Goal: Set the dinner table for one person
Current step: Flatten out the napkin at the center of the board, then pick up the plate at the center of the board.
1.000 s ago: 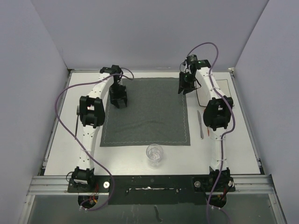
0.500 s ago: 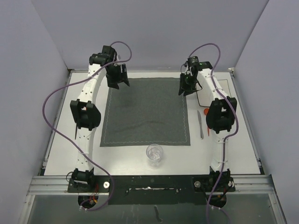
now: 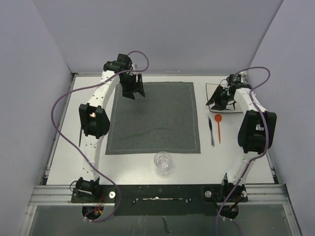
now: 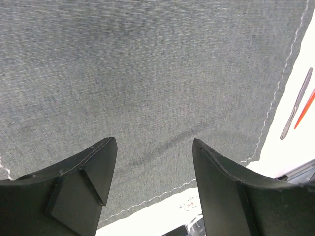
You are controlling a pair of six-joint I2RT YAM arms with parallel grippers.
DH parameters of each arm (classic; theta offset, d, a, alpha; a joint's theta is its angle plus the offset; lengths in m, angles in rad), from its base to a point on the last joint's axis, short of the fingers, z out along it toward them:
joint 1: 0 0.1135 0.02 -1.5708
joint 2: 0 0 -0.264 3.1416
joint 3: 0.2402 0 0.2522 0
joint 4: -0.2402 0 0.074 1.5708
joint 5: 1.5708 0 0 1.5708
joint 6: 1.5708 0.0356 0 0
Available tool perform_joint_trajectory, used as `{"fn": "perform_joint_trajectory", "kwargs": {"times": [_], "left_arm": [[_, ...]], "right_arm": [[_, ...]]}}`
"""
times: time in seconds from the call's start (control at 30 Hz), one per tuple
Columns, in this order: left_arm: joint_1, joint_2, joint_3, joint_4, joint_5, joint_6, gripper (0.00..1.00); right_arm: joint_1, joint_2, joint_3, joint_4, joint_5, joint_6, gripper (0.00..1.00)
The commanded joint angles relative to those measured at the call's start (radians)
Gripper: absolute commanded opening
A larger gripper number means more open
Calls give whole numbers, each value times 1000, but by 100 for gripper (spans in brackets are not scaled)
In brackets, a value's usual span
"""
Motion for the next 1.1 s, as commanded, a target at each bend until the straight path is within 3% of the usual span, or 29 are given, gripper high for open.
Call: {"fn": "perform_joint_trajectory", "kwargs": {"times": [0.0, 0.07, 0.17, 0.4, 0.53, 0.63, 0.77, 1.07], "left_arm": [[-10, -89, -15, 85, 59, 37, 62], [-16, -108, -46, 108, 47, 47, 65], [-18, -136, -114, 137, -9, 62, 71], [-22, -364, -443, 372, -94, 79, 83], [-19, -546, -639, 539, -160, 71, 98], [-10, -644, -738, 619, -176, 75, 98], [0, -680, -763, 604, -176, 91, 98], [9, -789, -860, 614, -170, 108, 98]], "right_arm": [[-49, -204, -145, 239, -85, 109, 44], [-82, -247, -207, 294, -101, 134, 64], [-109, -269, -222, 291, -111, 112, 78], [-128, -369, -287, 316, -7, -13, 93], [-181, -460, -425, 429, 17, 28, 97], [-242, -500, -530, 526, -24, 112, 98], [-326, -491, -661, 645, -106, 274, 94], [-434, -330, -834, 1053, -286, 506, 93]]}}
